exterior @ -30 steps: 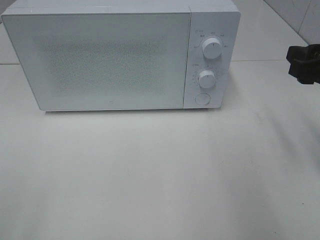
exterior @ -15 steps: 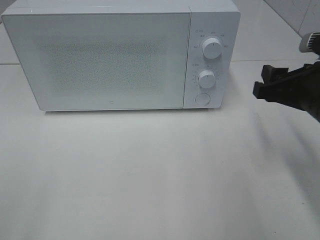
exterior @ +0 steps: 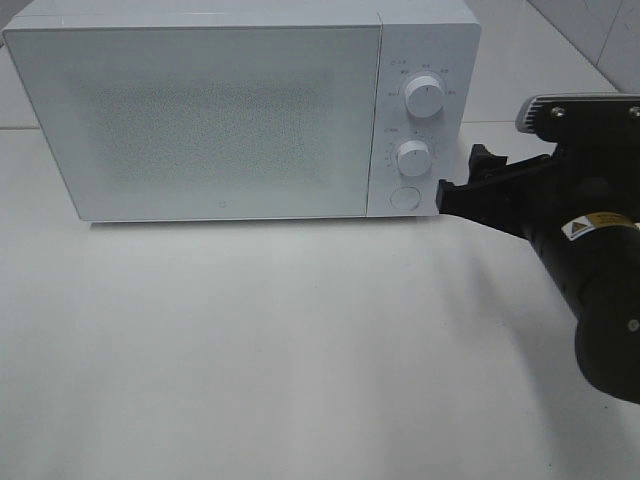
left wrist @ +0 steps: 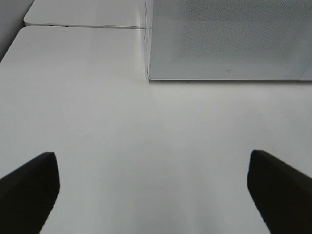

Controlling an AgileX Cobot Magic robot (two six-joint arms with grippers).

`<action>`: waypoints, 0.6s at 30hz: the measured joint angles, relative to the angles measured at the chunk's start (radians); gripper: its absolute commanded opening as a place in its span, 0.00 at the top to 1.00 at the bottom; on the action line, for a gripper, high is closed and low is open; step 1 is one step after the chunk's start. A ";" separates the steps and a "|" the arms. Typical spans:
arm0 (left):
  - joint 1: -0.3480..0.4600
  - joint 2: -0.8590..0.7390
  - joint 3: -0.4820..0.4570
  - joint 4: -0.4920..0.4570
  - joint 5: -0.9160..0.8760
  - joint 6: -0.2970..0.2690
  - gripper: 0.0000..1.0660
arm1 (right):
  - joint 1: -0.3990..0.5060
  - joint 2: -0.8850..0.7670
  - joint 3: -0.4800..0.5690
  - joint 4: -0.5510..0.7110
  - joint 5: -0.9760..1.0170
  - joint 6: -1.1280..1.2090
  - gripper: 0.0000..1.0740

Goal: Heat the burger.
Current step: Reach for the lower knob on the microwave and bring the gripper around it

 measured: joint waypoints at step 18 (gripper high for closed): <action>0.000 0.000 0.000 0.000 0.000 0.000 0.08 | 0.079 0.171 -0.144 0.044 -0.001 -0.024 0.34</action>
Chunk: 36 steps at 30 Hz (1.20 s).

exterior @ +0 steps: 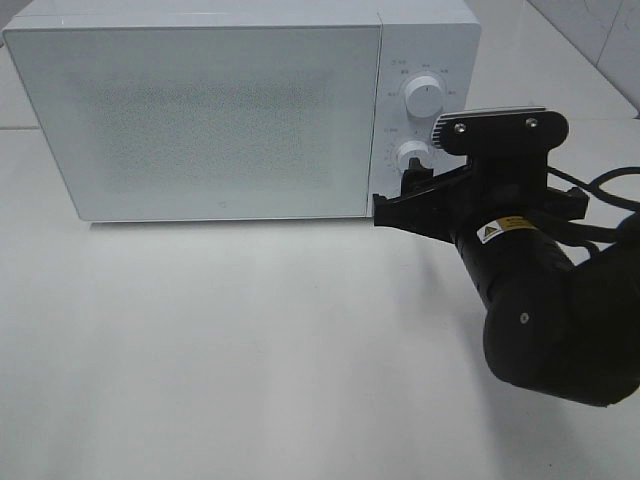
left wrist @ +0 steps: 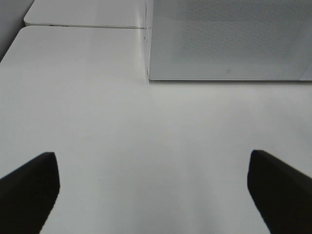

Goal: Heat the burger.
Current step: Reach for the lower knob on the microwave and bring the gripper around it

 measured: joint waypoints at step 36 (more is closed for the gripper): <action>0.000 0.000 0.000 0.000 0.000 0.000 0.08 | -0.091 0.241 -0.256 -0.037 0.000 0.011 0.28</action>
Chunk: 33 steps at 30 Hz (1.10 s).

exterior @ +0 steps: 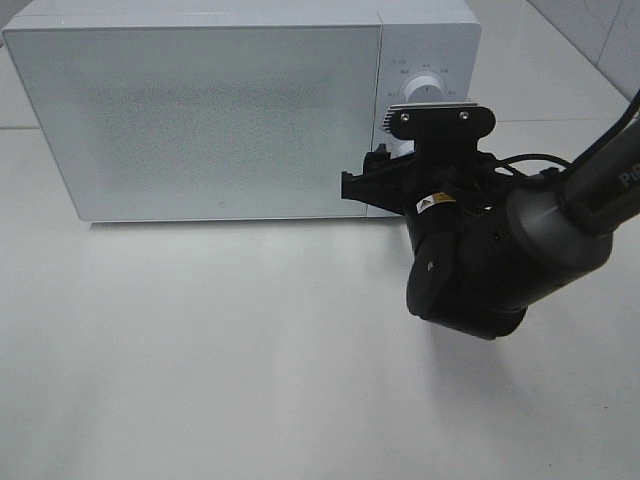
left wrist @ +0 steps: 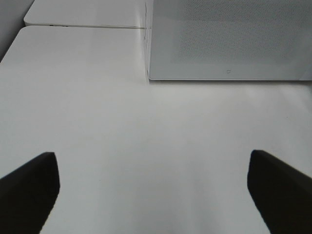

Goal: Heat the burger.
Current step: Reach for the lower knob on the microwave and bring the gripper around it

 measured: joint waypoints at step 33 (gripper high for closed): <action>0.000 0.000 0.000 0.003 0.000 0.000 0.08 | -0.048 0.053 -0.035 -0.071 0.030 0.080 0.29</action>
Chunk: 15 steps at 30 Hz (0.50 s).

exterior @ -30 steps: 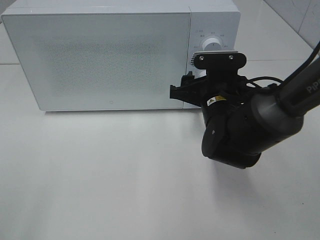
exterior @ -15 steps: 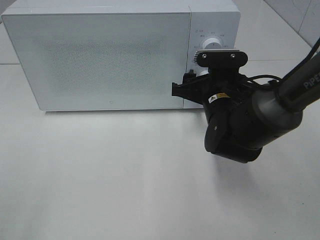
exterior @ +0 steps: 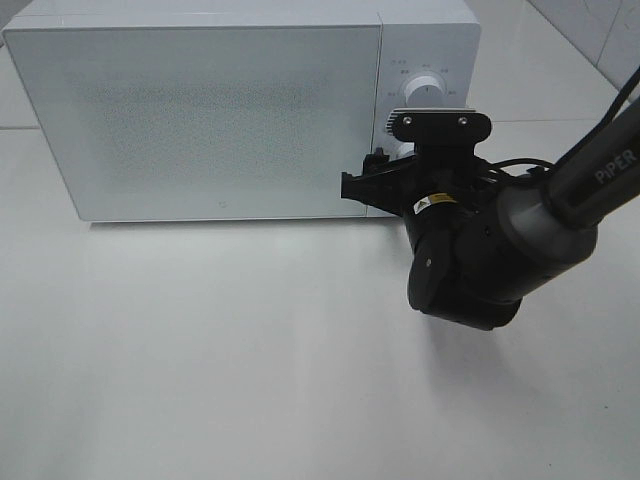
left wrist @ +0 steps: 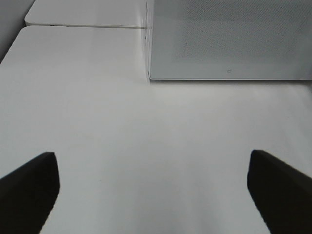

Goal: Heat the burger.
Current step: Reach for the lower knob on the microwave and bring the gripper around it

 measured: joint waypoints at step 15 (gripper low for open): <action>0.000 0.000 0.000 0.000 0.000 0.000 0.08 | -0.001 0.001 0.000 -0.008 -0.002 -0.011 0.38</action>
